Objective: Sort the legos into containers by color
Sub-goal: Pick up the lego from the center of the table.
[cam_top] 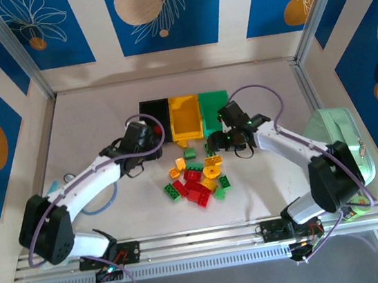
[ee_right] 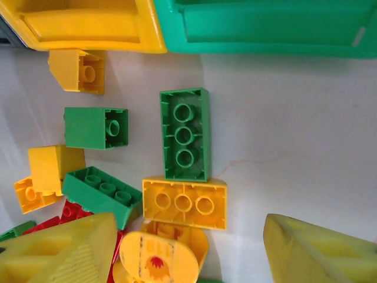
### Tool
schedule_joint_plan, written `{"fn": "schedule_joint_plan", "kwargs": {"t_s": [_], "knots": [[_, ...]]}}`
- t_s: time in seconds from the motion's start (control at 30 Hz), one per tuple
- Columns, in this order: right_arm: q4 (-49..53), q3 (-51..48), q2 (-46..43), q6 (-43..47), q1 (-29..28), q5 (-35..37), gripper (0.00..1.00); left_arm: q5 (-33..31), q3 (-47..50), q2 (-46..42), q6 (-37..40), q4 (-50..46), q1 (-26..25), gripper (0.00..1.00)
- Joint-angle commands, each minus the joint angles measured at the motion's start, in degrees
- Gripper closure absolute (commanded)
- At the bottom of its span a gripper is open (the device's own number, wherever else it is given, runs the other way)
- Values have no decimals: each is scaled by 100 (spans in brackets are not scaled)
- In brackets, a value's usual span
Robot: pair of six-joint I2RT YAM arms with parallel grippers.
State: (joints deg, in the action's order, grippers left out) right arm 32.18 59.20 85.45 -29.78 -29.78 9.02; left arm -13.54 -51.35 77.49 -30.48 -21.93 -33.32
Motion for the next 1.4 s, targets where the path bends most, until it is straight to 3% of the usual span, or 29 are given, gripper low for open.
{"fn": "schedule_joint_plan", "kwargs": {"t_s": [0.0,0.3,0.57,0.73,0.8,0.93,1.07,1.37], "knots": [[403,448,522,184,-229,153,33,122,480,-572,-206,291,-147,29],[950,1585,2011,149,-432,624,42,159,1468,-1400,-562,526,-479,29],[1088,1927,2541,113,-415,926,42,32,1874,-1899,-620,478,-497,29],[1185,2061,2779,51,-430,999,49,2,1861,-1927,-597,480,-500,28],[1159,2042,2794,34,-470,1010,50,24,1857,-1897,-599,520,-500,28],[1141,2016,2802,-8,-585,1076,64,95,1849,-1826,-627,597,-494,28],[1195,2001,2762,-71,-642,1169,71,115,1805,-1798,-633,585,-504,29],[1529,2038,1614,-156,-856,1606,72,79,1936,-2014,-685,582,-536,29]]}}
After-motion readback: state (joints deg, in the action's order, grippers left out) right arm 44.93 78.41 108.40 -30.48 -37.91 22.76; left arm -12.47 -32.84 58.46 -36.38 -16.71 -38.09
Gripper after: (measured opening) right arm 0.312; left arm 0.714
